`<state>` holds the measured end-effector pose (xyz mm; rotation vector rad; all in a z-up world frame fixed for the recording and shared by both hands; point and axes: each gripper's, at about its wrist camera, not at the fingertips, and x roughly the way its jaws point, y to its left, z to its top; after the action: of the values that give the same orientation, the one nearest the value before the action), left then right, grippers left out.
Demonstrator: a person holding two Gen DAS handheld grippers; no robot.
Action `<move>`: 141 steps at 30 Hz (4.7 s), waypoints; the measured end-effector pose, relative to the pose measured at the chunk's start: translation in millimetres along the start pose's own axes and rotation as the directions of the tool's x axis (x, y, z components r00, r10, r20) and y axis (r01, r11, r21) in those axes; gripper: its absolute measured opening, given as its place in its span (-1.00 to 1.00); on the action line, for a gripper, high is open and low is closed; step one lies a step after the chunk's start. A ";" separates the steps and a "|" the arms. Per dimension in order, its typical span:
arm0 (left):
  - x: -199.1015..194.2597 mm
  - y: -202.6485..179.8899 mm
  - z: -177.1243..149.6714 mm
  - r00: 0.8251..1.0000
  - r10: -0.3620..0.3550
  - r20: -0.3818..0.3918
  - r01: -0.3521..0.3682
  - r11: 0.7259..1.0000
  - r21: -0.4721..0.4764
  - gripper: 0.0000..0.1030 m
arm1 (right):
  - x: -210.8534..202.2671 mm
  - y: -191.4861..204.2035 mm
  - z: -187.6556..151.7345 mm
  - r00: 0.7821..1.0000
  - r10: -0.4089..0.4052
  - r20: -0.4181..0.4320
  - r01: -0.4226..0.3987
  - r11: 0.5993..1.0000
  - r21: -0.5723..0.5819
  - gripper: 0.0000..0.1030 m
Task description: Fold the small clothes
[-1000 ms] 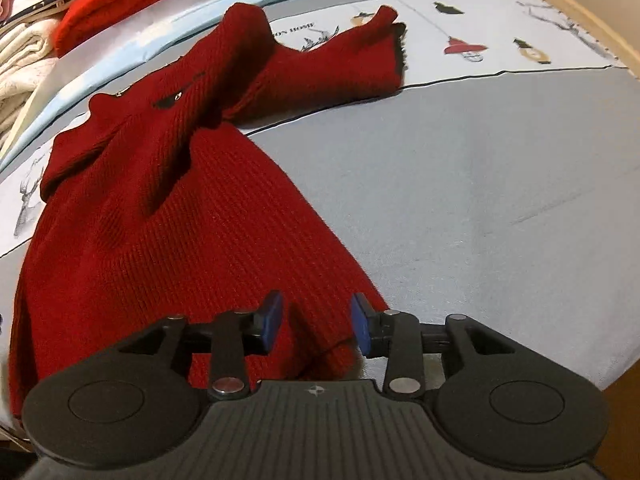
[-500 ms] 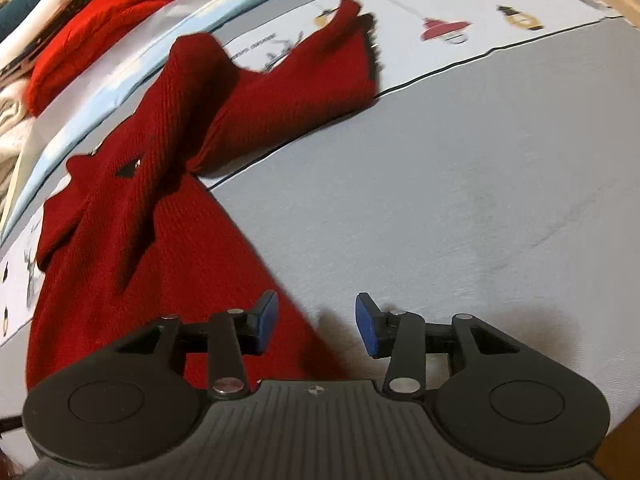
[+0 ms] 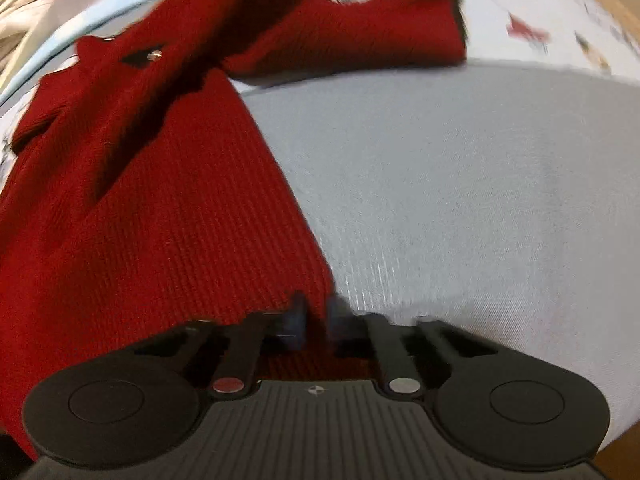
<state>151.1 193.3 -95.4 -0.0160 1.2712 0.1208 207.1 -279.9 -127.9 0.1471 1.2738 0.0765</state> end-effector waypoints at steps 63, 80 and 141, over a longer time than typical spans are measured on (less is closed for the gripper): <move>-5.0 -112.8 77.1 0.985 0.059 0.164 -0.068 0.997 0.049 -0.31 | 46.3 -276.9 115.4 0.799 -0.281 0.532 -0.203 0.707 0.677 -0.26; 0.1 -123.5 77.4 0.987 0.053 0.150 -0.061 0.997 0.052 -0.31 | 76.4 -259.0 146.1 0.806 -0.222 0.548 -0.220 0.748 0.626 -0.21; 15.7 -11.4 8.1 0.988 -0.141 -0.068 0.139 0.990 -0.032 -0.04 | -9.8 -77.8 50.9 0.995 -0.007 0.101 -0.012 0.982 0.186 -0.13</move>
<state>164.5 183.9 -108.6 -0.1341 1.3340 0.0165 251.0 -361.6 -116.0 0.3105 1.1784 -0.0486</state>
